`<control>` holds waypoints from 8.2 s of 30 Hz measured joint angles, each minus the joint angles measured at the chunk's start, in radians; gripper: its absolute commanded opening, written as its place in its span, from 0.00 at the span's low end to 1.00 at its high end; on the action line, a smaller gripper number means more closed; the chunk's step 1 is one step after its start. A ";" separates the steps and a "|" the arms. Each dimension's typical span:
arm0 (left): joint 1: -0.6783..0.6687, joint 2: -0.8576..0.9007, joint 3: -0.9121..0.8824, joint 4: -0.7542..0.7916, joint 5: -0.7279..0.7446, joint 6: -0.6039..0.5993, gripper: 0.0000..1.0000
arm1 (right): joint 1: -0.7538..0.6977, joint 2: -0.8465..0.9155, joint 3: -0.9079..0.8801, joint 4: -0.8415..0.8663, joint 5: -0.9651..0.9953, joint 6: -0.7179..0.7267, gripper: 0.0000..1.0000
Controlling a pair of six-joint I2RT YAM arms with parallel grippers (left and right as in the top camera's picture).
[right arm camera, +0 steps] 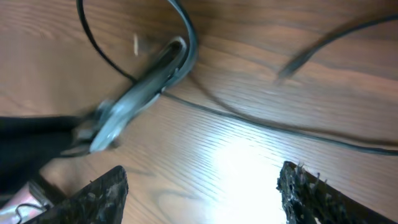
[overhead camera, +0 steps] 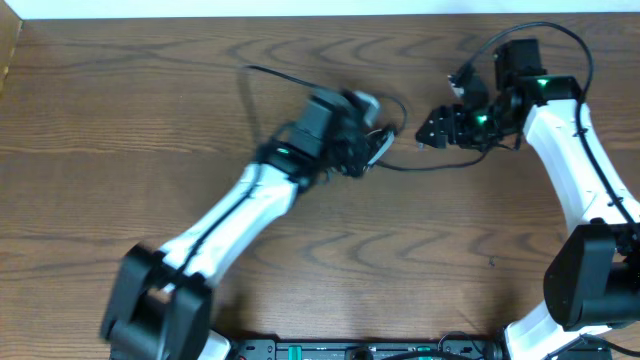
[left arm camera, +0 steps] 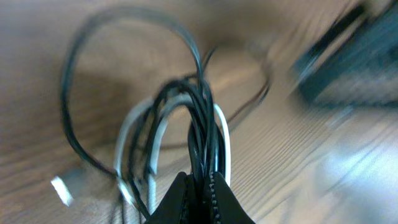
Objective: Untangle cables
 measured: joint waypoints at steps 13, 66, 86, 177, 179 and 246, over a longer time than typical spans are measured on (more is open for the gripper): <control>0.056 -0.056 0.014 -0.010 0.126 -0.177 0.08 | 0.125 0.000 0.000 0.164 -0.083 0.100 0.72; 0.062 -0.055 0.014 0.002 0.140 -0.197 0.08 | 0.197 0.094 0.000 0.153 -0.039 0.256 0.45; 0.062 -0.055 0.014 0.002 0.141 -0.203 0.07 | 0.238 0.300 -0.002 0.231 -0.022 0.294 0.01; 0.250 0.229 0.012 -0.176 -0.219 0.327 0.56 | 0.042 -0.003 -0.008 0.061 0.137 0.105 0.54; 0.250 0.266 0.011 -0.175 -0.219 0.327 0.56 | 0.042 -0.003 -0.008 0.061 0.137 0.105 0.54; 0.205 -0.214 -0.021 -0.098 0.128 0.118 0.08 | 0.042 -0.003 -0.008 0.176 -0.175 0.016 0.59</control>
